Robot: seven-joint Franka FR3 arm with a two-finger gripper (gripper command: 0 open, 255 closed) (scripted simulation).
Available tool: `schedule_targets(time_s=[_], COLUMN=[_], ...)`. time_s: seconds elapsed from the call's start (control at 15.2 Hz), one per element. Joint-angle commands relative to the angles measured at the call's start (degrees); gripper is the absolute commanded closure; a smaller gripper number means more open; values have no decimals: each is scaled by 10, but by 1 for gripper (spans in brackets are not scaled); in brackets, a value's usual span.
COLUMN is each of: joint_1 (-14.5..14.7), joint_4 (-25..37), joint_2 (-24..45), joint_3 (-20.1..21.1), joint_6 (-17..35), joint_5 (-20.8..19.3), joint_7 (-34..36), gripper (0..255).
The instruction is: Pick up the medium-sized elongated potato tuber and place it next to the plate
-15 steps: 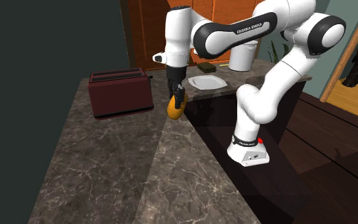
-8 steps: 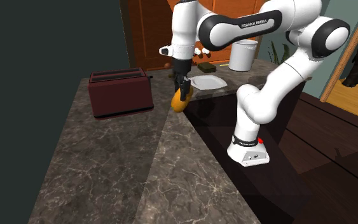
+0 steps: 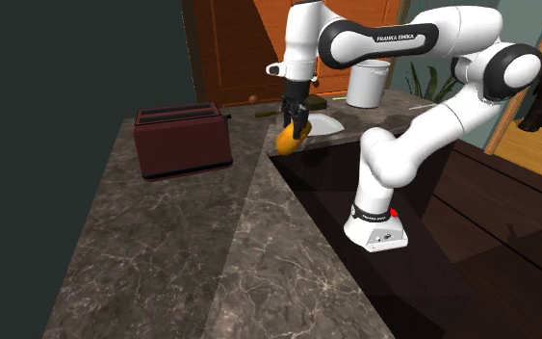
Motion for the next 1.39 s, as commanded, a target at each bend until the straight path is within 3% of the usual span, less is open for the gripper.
schedule_targets(time_s=[0.0, 0.66, 1.32], joint_1=[-13, -81, -119], joint_4=[-9, -9, 59], joint_2=[-20, -86, -75], joint_3=[-24, -154, -294], joint_6=[-9, -57, -73], joint_5=[-19, -129, -236], joint_7=[-26, -164, -303], gripper=[255, 255, 255])
